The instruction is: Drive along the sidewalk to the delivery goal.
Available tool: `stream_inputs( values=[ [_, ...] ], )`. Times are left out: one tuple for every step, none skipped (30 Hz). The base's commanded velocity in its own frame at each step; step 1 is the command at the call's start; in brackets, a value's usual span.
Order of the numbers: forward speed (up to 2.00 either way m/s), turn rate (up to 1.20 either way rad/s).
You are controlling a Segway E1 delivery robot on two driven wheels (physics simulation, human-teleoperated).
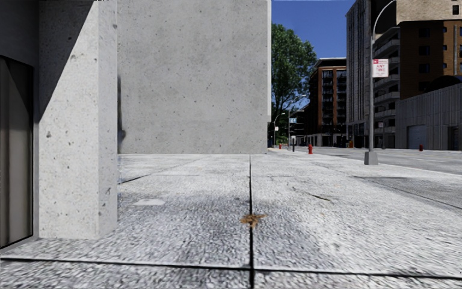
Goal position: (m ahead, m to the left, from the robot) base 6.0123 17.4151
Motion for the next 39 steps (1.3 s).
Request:
stream_inputs(
  values=[
    [2.00,0.00],
    [2.00,0.00],
    [2.00,0.00],
    [2.00,0.00],
    [2.00,0.00],
    [2.00,0.00],
    [2.00,0.08],
    [2.00,0.14],
    [2.00,0.14],
    [2.00,0.25],
    [2.00,0.34],
    [2.00,0.41],
    [2.00,0.48],
    [2.00,0.48],
    [2.00,0.55],
    [2.00,0.59],
    [2.00,0.60],
    [2.00,0.60],
    [2.00,0.62],
    [2.00,0.64],
    [2.00,0.65],
    [2.00,0.65],
    [2.00,0.65],
    [2.00,0.65],
    [2.00,0.65],
    [1.95,0.65],
    [1.95,0.65],
    [1.92,0.65],
    [1.92,0.65],
    [1.92,0.65],
    [1.92,0.65],
    [1.92,0.65],
    [1.92,0.65],
    [1.92,0.65],
    [1.92,0.65],
    [1.92,0.65],
    [1.92,0.65],
    [1.92,0.65],
    [1.91,0.65]
  ],
)
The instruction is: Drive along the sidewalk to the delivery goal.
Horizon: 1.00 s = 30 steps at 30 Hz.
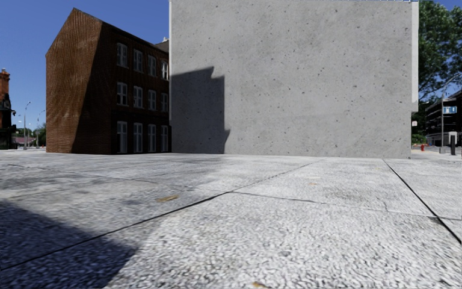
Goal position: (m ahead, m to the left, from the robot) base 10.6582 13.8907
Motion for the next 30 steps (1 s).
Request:
stream_inputs(
  values=[
    [1.91,0.65],
    [1.91,0.65],
    [1.91,0.65],
    [1.91,0.65],
    [1.91,0.65],
    [1.91,0.65],
    [1.91,0.65],
    [1.91,0.65],
    [1.90,0.65],
    [1.90,0.65],
    [1.89,0.65],
    [1.84,0.65],
    [1.79,0.65],
    [1.79,0.65],
    [1.77,0.65],
    [1.77,0.65],
    [1.77,0.65],
    [1.77,0.65],
    [1.77,0.65],
    [1.77,0.65],
    [1.77,0.65],
    [1.77,0.65],
    [1.77,0.65],
    [1.77,0.65],
    [1.77,0.65],
    [1.77,0.65],
    [1.77,0.65],
    [1.77,0.65],
    [1.77,0.65],
    [1.77,0.65]
  ],
)
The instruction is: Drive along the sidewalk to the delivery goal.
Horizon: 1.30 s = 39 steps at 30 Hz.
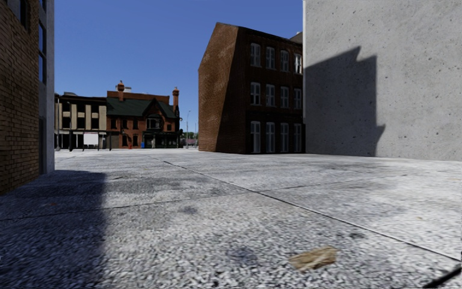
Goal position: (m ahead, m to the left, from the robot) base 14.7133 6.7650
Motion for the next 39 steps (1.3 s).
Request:
stream_inputs(
  values=[
    [1.77,0.65],
    [1.77,0.65],
    [1.77,0.65],
    [1.77,0.65],
    [1.77,0.65],
    [1.77,0.65],
    [1.77,0.65],
    [1.77,0.65],
    [1.77,0.62],
    [1.77,0.62],
    [1.77,0.62],
    [1.77,0.61],
    [1.77,0.61],
    [1.77,0.61],
    [1.77,0.61],
    [1.77,0.61],
    [1.77,0.61],
    [1.77,0.61],
    [1.77,0.61],
    [1.77,0.61],
    [1.77,0.61],
    [1.77,0.61],
    [1.77,0.61],
    [1.77,0.61],
    [1.77,0.61],
    [1.77,0.61],
    [1.77,0.59],
    [1.77,0.54],
    [1.77,0.54],
    [1.77,0.01],
    [1.77,0.00],
    [1.77,0.00],
    [1.77,0.00],
    [1.77,0.00],
    [1.77,0.00],
    [1.77,0.00],
    [1.77,0.00],
    [1.77,0.00],
    [1.77,0.00]
  ],
)
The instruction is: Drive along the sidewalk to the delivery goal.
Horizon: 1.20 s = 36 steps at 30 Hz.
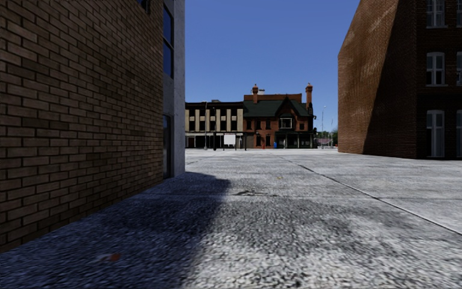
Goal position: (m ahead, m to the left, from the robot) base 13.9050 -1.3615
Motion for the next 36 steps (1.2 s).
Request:
stream_inputs(
  values=[
    [1.77,0.00],
    [1.77,0.00],
    [1.77,0.00],
    [1.77,0.00],
    [1.77,0.00],
    [1.77,0.00],
    [1.77,0.00],
    [1.77,0.00],
    [1.77,0.00],
    [1.77,0.00],
    [1.77,0.00],
    [2.00,0.00],
    [2.00,0.00],
    [2.00,0.00],
    [2.00,0.00],
    [2.00,0.00],
    [2.00,0.00],
    [2.00,0.00],
    [2.00,0.00],
    [2.00,0.00],
    [2.00,0.00],
    [2.00,0.00],
    [2.00,0.00],
    [2.00,0.00],
    [2.00,0.00],
    [2.00,0.00],
    [2.00,0.00],
    [2.00,-0.08],
    [2.00,-0.16],
    [2.00,-0.18],
    [2.00,-0.18],
    [2.00,-0.19],
    [2.00,-0.19],
    [2.00,-0.19],
    [2.00,-0.19],
    [2.00,-0.19]
  ],
)
